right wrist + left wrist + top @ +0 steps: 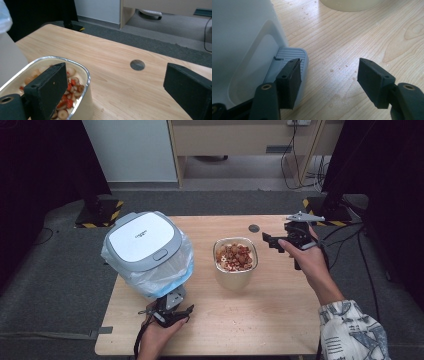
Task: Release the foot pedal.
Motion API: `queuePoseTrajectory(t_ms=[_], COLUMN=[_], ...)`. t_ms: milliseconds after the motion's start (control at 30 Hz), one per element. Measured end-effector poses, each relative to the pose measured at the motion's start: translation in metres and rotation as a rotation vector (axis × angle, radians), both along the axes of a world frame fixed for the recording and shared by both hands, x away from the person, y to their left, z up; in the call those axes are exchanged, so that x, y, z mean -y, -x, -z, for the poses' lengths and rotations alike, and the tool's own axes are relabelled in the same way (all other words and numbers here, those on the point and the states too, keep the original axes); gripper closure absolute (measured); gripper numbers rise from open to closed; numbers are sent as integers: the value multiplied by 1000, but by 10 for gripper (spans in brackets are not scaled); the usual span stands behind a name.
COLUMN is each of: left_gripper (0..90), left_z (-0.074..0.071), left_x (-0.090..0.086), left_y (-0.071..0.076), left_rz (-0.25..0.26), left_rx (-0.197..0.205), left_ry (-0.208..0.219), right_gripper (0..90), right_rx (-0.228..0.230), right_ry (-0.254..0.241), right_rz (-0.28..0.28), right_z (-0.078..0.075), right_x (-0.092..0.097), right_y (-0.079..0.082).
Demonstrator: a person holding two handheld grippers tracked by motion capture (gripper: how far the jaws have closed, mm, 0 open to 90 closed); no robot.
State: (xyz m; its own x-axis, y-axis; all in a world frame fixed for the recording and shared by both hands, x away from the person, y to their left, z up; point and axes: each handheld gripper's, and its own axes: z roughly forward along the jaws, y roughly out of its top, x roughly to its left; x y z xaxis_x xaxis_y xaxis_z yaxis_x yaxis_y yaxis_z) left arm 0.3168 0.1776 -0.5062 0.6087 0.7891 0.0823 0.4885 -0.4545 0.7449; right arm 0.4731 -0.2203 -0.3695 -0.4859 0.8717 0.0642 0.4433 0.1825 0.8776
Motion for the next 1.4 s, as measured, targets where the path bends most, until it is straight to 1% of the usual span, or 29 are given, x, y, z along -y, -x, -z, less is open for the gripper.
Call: queuePoseTrajectory(t_ms=[100, 167, 200, 233, 267, 300, 333, 367, 400, 433, 467, 500, 533, 567, 633, 667, 767, 800, 833, 933, 967, 1033, 1100, 1167, 1200, 1267, 1300, 1367, 1400], left_gripper=[331, 327, 325, 323, 323, 321, 319, 318, 316, 314, 310, 306, 302, 297, 292, 291, 281, 279, 276, 267, 265, 261, 257, 255, 253, 252, 251, 249, 247], left_z=[0, 0, 0, 1, 1, 1, 1, 1, 1, 1, 1, 1, 1, 1, 1, 1, 2, 2, 2, 2, 2, 3, 3, 3, 3, 3, 3, 3, 3], left_x=[0, 0, 0, 0, 0, 1, 1, 1, 1, 1, 1, 1, 1, 1, 1, 1, 1, 1, 1, 2, 2, 2, 2, 2, 2, 2, 2, 2, 2], left_y=[0, 0, 0, 0, 0, 0, 0, 0, 0, 0, 0, 0, 0, 0, 0, 0, -1, -1, -1, -1, -1, -1, -1, -1, -1, -1, -1, -1, -1], left_rz=[-5, -4, -4, -3, -3, -2, -2, -2, -2, -2, -2, -2, -2, 0, 0, 2, 4, 4, 7, 10, 11, 22, 23, 24, 24, 25, 26, 26, 26], left_rx=[1, 0, 0, -1, -1, -4, -4, -4, -5, -5, -5, -5, -5, -6, -6, -6, -6, -6, -4, -3, -2, 0, 1, 2, 2, 1, 2, 1, 1], left_ry=[3, -4, -4, -4, -4, -7, -7, -8, -8, -7, -7, -8, -8, -8, -8, -8, -6, -6, -5, -5, -5, -9, -10, -11, -11, -14, -13, -13, -13], right_gripper=[58, 58, 58, 57, 57, 57, 57, 56, 57, 57, 57, 57, 57, 58, 62, 68, 67, 67, 69, 69, 67, 62, 82, 78, 78, 74, 70, 65, 65], right_rx=[-9, -17, -17, -23, -25, -33, -33, -45, -53, -61, -61, -78, -78, -89, -111, -110, -135, -135, -156, -202, -218, -265, -283, -304, -304, -325, -328, -305, -305], right_ry=[-8, -13, -13, -3, -3, -9, -9, -17, -16, -27, -27, -28, -28, -27, -18, -9, 6, 6, 7, 14, 23, 48, 64, 73, 73, 79, 83, 96, 96], right_rz=[8, 18, 18, 33, 39, 42, 42, 54, 56, 56, 56, 70, 70, 86, 86, 91, 117, 117, 137, 162, 166, 169, 180, 198, 198, 213, 231, 256, 256], right_z=[9, 16, 16, 24, 28, 32, 32, 40, 43, 47, 47, 56, 56, 64, 72, 75, 87, 87, 96, 111, 116, 127, 136, 144, 144, 153, 159, 163, 163], right_x=[7, 12, 12, 16, 18, 20, 20, 22, 23, 24, 24, 27, 27, 28, 28, 28, 30, 30, 32, 32, 32, 31, 29, 27, 27, 26, 25, 23, 23], right_y=[5, 8, 8, 11, 13, 14, 14, 17, 18, 18, 18, 19, 19, 20, 21, 22, 22, 22, 22, 22, 22, 20, 20, 19, 19, 17, 16, 15, 15])
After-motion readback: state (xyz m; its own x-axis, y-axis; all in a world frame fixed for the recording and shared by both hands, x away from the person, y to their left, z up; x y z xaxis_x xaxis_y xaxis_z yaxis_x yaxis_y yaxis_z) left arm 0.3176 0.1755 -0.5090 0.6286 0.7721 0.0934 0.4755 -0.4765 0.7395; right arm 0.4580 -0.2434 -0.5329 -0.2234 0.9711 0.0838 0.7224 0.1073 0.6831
